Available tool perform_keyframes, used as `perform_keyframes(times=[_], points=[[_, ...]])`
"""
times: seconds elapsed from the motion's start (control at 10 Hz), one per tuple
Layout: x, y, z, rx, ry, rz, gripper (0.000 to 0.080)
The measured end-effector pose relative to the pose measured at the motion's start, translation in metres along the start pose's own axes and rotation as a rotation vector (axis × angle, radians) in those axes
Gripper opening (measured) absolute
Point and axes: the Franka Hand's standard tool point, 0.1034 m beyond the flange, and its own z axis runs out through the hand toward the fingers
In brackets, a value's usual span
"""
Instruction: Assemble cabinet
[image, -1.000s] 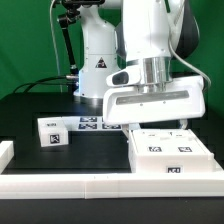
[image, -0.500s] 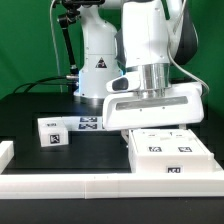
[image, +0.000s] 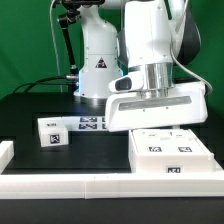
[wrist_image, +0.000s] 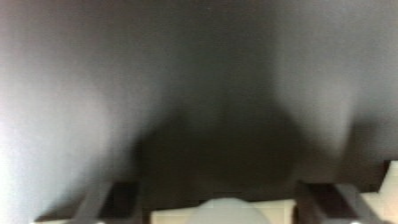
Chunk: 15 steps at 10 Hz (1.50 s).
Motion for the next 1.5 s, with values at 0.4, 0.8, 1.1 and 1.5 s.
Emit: perform_keyframes(times=[0.4,0.8,1.1,1.5], points=[[0.000,0.001,0.000,-0.001,-0.001,0.000,0.0213],[0.001,0.002,-0.009,-0.001,-0.026,0.000,0.0213],[0.013,-0.003,-0.043,0.006,-0.057,-0.005,0.0213],[0.023,-0.011,-0.085,0.011,-0.115,0.011,0.0212]])
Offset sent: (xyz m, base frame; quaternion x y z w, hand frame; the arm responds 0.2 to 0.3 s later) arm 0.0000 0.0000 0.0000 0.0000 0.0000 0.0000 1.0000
